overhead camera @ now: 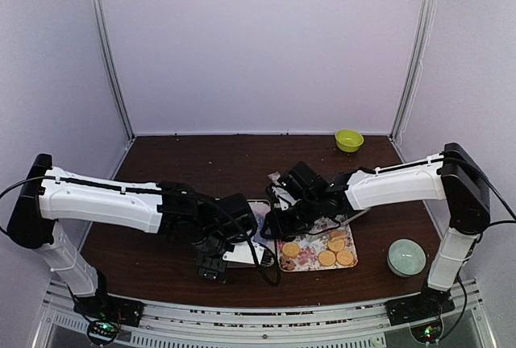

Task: Pack the cookies
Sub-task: Adjust the box lid on the packing box.

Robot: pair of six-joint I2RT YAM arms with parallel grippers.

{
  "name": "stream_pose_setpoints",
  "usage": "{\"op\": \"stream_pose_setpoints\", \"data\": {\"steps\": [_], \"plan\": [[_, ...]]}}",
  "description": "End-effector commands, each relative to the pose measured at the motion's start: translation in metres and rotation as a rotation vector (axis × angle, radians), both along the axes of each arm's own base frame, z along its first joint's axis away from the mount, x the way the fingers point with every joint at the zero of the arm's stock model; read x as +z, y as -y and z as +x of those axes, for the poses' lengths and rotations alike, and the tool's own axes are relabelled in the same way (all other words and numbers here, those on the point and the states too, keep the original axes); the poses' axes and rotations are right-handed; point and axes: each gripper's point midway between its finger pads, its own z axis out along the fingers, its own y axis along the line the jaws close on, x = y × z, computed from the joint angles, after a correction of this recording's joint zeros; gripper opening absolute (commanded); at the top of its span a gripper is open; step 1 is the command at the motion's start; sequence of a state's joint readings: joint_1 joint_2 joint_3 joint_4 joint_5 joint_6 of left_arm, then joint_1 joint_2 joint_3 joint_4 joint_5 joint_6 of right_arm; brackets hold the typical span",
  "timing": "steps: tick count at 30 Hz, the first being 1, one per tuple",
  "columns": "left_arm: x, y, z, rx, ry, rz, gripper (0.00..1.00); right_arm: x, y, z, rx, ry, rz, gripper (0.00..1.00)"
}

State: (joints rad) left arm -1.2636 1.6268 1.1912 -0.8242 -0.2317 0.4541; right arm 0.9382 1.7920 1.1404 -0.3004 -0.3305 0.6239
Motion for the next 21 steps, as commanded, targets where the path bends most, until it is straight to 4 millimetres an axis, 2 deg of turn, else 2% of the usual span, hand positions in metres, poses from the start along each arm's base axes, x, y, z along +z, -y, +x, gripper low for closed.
{"op": "stream_pose_setpoints", "data": {"steps": [1,5,10,15,21], "plan": [[-0.008,-0.003,0.024,0.015,0.154,0.021,0.98,-0.002,0.002,0.006,-0.043,0.005,-0.033,0.50],[-0.003,-0.006,0.053,0.085,0.299,0.025,0.98,0.002,0.000,0.007,-0.043,0.011,-0.023,0.50],[0.008,-0.011,0.070,0.139,0.332,-0.007,0.98,0.007,-0.004,0.008,-0.033,0.017,0.000,0.50],[0.006,-0.018,0.071,0.152,0.309,-0.001,0.98,0.013,-0.013,0.010,-0.019,0.023,0.030,0.50],[0.002,-0.023,0.051,0.129,0.191,-0.012,0.98,0.018,-0.025,0.014,0.011,0.025,0.047,0.51]]}}
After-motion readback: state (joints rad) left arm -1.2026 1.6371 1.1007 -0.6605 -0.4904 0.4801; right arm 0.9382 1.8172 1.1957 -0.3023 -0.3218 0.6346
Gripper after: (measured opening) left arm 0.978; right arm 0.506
